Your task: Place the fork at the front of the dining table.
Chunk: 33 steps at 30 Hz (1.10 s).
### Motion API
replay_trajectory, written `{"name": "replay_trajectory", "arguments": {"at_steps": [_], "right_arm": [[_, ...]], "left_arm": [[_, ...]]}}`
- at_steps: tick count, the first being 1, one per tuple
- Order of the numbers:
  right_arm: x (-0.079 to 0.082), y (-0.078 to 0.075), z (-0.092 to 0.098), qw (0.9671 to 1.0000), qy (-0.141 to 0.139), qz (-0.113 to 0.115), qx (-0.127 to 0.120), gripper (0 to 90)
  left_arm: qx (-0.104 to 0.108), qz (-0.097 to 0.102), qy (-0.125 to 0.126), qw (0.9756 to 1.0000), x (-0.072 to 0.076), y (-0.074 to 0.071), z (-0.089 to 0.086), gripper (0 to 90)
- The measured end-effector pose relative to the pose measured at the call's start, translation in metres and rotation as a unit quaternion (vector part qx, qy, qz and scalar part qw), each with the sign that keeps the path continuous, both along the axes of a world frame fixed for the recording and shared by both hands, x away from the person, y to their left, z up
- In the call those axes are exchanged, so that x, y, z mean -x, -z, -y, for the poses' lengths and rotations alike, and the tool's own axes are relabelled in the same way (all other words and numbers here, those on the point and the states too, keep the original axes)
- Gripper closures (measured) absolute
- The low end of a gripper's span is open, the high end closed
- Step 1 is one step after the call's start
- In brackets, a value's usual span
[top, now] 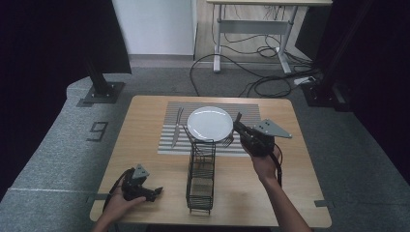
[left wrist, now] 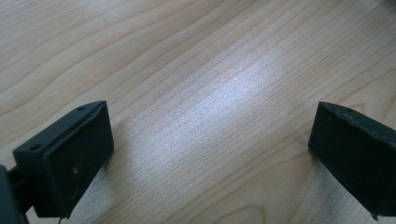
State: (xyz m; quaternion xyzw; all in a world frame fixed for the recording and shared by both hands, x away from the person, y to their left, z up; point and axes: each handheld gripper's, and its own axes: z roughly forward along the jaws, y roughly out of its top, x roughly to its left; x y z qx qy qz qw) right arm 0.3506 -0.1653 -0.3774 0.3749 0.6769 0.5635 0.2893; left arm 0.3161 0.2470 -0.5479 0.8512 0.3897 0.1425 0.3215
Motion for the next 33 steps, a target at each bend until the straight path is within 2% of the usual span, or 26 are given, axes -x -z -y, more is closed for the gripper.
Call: {"name": "replay_trajectory", "arguments": {"at_steps": [1, 2, 4, 5, 7, 8, 10, 11, 13, 17, 24, 30, 33], "right_arm": [[0.000, 0.000, 0.000, 1.0000, 0.000, 0.000, 0.000, 85.9], [-0.005, 0.008, 0.006, 0.9997, 0.019, -0.005, 0.012, 85.9], [-0.007, 0.011, 0.009, 0.9995, 0.025, -0.008, 0.015, 85.9], [-0.013, 0.021, 0.016, 0.9987, 0.042, -0.018, 0.024, 85.9], [-0.016, 0.024, 0.018, 0.9982, 0.048, -0.021, 0.028, 85.9], [-0.022, 0.034, 0.025, 0.9967, 0.065, -0.031, 0.037, 85.9], [-0.024, 0.036, 0.027, 0.9961, 0.071, -0.034, 0.040, 85.9], [-0.029, 0.044, 0.032, 0.9942, 0.086, -0.041, 0.050, 85.9], [-0.032, 0.049, 0.036, 0.9930, 0.094, -0.046, 0.055, 85.9], [-0.036, 0.059, 0.039, 0.9903, 0.107, -0.054, 0.070, 85.9], [-0.048, 0.079, 0.040, 0.9872, 0.116, -0.071, 0.083, 85.9], [-0.055, 0.087, 0.041, 0.9861, 0.119, -0.080, 0.083, 85.7], [-0.058, 0.089, 0.041, 0.9867, 0.120, -0.078, 0.077, 85.6]], "left_arm": [[0.000, 0.000, 0.000, 1.0000, 0.000, 0.000, 0.000, 0.0], [0.000, 0.000, 0.000, 1.0000, 0.000, 0.000, 0.000, 0.0], [0.000, 0.001, 0.000, 1.0000, 0.000, 0.000, 0.000, 0.0], [0.000, 0.001, 0.000, 1.0000, 0.000, 0.000, 0.000, 0.0], [0.000, 0.000, 0.000, 1.0000, 0.000, 0.000, 0.000, 0.0], [0.000, 0.000, 0.000, 1.0000, 0.000, 0.000, 0.000, 0.0], [0.000, 0.000, 0.000, 1.0000, 0.000, 0.000, 0.000, 0.0], [0.000, 0.000, 0.000, 1.0000, 0.000, 0.000, 0.000, 0.0], [0.000, 0.000, 0.000, 1.0000, 0.000, 0.000, 0.000, 0.0], [0.000, 0.000, 0.000, 1.0000, 0.000, 0.000, 0.000, 0.0], [-0.001, 0.000, 0.001, 1.0000, 0.000, 0.000, 0.000, 0.0], [0.000, 0.000, 0.000, 1.0000, 0.000, 0.000, 0.000, 0.0], [0.000, 0.000, 0.000, 1.0000, 0.000, 0.000, 0.000, 0.0]]}}
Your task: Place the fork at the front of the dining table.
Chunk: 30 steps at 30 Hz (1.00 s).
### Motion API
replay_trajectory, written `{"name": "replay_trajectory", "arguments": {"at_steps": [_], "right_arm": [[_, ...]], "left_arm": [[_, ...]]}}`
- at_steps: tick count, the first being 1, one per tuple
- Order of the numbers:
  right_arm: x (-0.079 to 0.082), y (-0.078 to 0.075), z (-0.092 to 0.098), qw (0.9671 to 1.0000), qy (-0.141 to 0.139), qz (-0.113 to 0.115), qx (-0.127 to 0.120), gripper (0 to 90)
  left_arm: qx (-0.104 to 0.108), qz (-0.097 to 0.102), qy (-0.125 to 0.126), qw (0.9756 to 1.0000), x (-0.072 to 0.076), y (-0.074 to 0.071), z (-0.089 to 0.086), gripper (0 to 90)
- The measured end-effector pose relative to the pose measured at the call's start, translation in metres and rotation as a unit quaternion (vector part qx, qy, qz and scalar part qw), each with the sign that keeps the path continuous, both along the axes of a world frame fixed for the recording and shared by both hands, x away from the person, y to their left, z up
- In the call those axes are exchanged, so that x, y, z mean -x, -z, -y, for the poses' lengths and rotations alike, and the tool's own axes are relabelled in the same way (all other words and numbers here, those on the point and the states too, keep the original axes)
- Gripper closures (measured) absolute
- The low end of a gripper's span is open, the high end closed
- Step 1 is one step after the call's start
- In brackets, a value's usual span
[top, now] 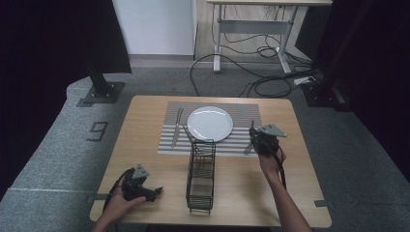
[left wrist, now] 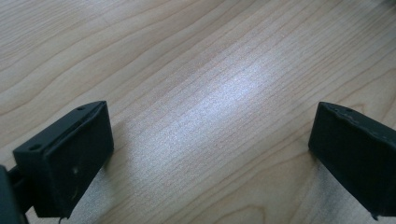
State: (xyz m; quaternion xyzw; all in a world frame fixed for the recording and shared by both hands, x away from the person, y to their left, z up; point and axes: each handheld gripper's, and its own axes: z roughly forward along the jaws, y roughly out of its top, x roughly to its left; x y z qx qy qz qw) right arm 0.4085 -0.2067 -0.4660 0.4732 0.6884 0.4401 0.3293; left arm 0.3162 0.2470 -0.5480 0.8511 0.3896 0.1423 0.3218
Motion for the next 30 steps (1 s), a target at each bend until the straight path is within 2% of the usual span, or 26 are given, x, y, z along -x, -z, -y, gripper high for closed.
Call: {"name": "replay_trajectory", "arguments": {"at_steps": [9, 15, 19, 30], "right_arm": [[-0.010, 0.004, -0.001, 1.0000, 0.003, -0.002, 0.000, 85.4], [-0.015, 0.009, -0.006, 0.9998, 0.010, -0.004, 0.014, 85.2], [-0.018, 0.012, -0.008, 0.9996, 0.013, -0.011, 0.025, 85.0], [-0.024, 0.021, -0.009, 0.9991, 0.018, -0.025, 0.029, 85.0]], "left_arm": [[0.000, 0.000, 0.000, 1.0000, 0.000, 0.000, 0.000, 0.0], [0.000, 0.000, 0.000, 1.0000, 0.000, 0.000, 0.000, 0.0], [0.000, 0.000, 0.000, 1.0000, 0.000, 0.000, 0.000, 0.0], [0.000, 0.000, 0.000, 1.0000, 0.000, 0.000, 0.000, 0.0]]}}
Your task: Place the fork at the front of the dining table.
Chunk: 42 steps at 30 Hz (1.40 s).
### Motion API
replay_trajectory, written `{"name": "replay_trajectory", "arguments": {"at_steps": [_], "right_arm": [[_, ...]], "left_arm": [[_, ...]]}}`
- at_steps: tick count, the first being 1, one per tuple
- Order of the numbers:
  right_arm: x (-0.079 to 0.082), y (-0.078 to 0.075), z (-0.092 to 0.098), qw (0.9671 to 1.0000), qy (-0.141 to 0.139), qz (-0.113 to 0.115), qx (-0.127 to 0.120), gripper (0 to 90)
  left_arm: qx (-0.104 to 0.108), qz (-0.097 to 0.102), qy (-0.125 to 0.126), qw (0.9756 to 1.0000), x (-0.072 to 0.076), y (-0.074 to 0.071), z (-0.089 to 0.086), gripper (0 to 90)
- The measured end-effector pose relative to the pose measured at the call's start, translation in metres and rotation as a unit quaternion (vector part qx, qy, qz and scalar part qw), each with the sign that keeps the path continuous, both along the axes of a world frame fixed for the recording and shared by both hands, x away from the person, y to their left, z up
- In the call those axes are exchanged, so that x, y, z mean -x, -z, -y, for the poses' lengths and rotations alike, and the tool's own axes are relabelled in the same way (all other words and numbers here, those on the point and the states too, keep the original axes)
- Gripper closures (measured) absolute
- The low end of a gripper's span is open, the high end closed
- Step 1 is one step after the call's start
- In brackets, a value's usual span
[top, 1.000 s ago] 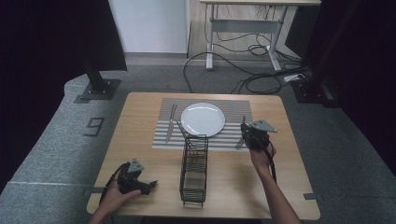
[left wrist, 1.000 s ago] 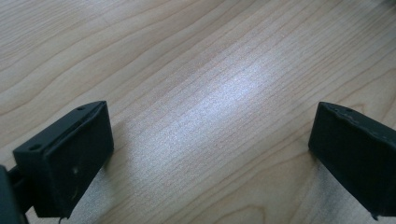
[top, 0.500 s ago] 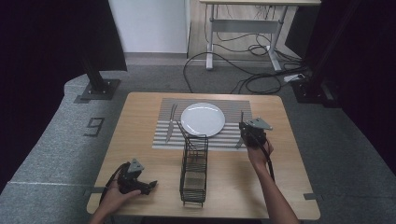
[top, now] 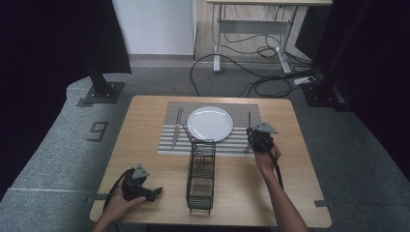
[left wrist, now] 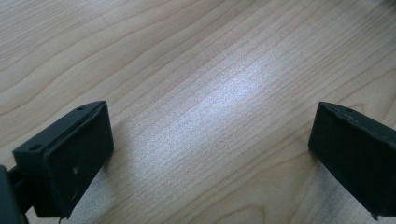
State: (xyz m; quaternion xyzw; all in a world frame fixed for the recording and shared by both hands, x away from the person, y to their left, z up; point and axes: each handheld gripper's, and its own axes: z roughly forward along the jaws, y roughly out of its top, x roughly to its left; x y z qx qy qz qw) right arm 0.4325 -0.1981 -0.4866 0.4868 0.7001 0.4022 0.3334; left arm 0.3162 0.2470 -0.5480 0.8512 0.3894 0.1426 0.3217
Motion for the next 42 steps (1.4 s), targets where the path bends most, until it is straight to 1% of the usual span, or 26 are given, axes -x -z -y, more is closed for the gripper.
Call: {"name": "replay_trajectory", "arguments": {"at_steps": [6, 8, 10, 13, 15, 21, 23, 25, 29, 32, 33, 35, 36, 40, 42], "right_arm": [[-0.004, 0.008, 0.000, 0.9999, 0.005, -0.011, 0.002, 85.0], [-0.008, 0.013, 0.003, 0.9997, 0.011, -0.021, -0.003, 85.0], [-0.010, 0.016, 0.005, 0.9995, 0.014, -0.026, -0.006, 84.9], [-0.012, 0.017, 0.008, 0.9992, 0.017, -0.031, -0.015, 85.0], [-0.012, 0.017, 0.009, 0.9992, 0.015, -0.033, -0.016, 85.0], [-0.012, 0.014, 0.007, 0.9991, 0.005, -0.036, -0.022, 86.3], [-0.008, 0.010, 0.006, 0.9991, -0.002, -0.037, -0.021, 86.5], [-0.007, 0.008, 0.006, 0.9990, -0.002, -0.037, -0.023, 86.4], [-0.001, 0.000, 0.009, 0.9986, -0.002, -0.047, -0.024, 86.5], [-0.002, 0.000, 0.010, 0.9984, -0.002, -0.053, -0.020, 86.5], [-0.005, 0.002, 0.010, 0.9978, 0.000, -0.065, -0.015, 86.6], [-0.006, 0.003, 0.011, 0.9976, 0.001, -0.068, -0.015, 86.6], [-0.011, 0.008, 0.012, 0.9968, 0.005, -0.078, -0.017, 86.7], [-0.018, 0.017, 0.013, 0.9956, 0.012, -0.090, -0.022, 86.7], [-0.019, 0.018, 0.013, 0.9954, 0.014, -0.092, -0.025, 86.7]], "left_arm": [[0.000, 0.000, 0.000, 1.0000, 0.000, 0.000, 0.000, 0.0], [0.000, 0.000, 0.000, 1.0000, 0.000, 0.000, 0.000, 0.0], [0.000, 0.000, 0.000, 1.0000, 0.000, 0.000, 0.000, 0.0], [0.000, 0.000, 0.000, 1.0000, 0.000, 0.000, 0.000, 0.0], [0.000, 0.000, 0.000, 1.0000, 0.000, 0.000, 0.000, 0.0], [0.000, 0.000, 0.000, 1.0000, 0.000, 0.000, 0.000, 0.0], [0.000, 0.000, 0.000, 1.0000, 0.000, 0.000, 0.000, 0.0], [0.000, 0.000, 0.001, 1.0000, 0.000, 0.000, 0.000, 0.0], [0.000, 0.000, 0.001, 1.0000, 0.000, 0.000, 0.000, 0.0], [0.000, 0.000, 0.001, 1.0000, 0.000, 0.000, 0.000, 0.0], [0.000, 0.000, 0.001, 1.0000, 0.000, 0.000, 0.000, 0.0], [0.000, 0.000, 0.001, 1.0000, 0.000, 0.000, 0.000, 0.0], [0.000, 0.000, 0.001, 1.0000, 0.000, 0.000, 0.000, 0.0], [0.000, -0.001, 0.002, 1.0000, 0.000, 0.000, 0.000, 0.0], [0.000, 0.000, 0.002, 1.0000, 0.000, 0.000, 0.000, 0.0]]}}
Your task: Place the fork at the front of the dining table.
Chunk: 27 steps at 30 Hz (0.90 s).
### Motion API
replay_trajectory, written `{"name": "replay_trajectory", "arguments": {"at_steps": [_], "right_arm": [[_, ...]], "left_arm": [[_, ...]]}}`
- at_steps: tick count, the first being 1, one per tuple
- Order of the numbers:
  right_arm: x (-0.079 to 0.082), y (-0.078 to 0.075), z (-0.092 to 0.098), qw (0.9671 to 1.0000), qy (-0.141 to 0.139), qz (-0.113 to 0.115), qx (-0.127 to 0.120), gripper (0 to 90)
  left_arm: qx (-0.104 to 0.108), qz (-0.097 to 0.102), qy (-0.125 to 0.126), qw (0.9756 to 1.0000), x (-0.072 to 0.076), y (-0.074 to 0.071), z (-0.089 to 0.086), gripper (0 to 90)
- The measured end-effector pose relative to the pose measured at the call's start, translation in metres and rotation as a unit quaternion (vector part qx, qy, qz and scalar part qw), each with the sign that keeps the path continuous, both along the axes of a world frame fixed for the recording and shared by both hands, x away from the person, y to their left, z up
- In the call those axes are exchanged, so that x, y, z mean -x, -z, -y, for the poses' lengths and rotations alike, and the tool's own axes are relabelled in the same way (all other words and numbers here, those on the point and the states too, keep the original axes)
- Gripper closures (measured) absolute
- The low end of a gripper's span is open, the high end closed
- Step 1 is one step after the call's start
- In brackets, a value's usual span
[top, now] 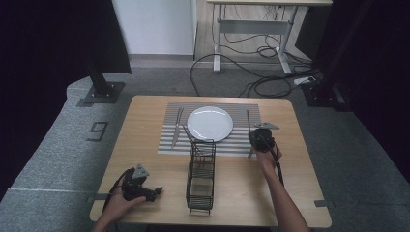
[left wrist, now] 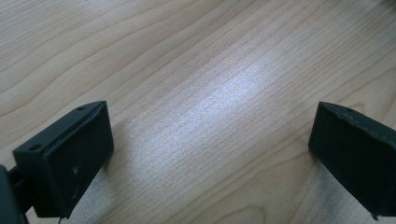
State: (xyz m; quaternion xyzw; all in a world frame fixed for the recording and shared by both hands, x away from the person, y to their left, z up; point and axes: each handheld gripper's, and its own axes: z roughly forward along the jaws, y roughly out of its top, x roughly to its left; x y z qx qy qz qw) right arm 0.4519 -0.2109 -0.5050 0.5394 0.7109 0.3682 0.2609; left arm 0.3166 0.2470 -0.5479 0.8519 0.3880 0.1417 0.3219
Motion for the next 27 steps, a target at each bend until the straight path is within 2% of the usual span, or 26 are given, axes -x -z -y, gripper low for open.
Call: {"name": "replay_trajectory", "arguments": {"at_steps": [12, 16, 27], "right_arm": [[-0.015, 0.017, 0.000, 0.9998, 0.014, -0.014, 0.001, 86.8], [-0.022, 0.024, 0.003, 0.9995, 0.019, -0.027, -0.005, 86.9], [-0.037, 0.021, -0.009, 0.9995, 0.017, -0.026, 0.011, 86.9]], "left_arm": [[0.000, 0.000, 0.000, 1.0000, 0.000, 0.000, 0.000, 0.0], [0.000, 0.000, 0.000, 1.0000, 0.000, 0.000, 0.000, 0.0], [0.000, -0.001, 0.000, 1.0000, 0.000, 0.000, 0.000, 0.0]]}}
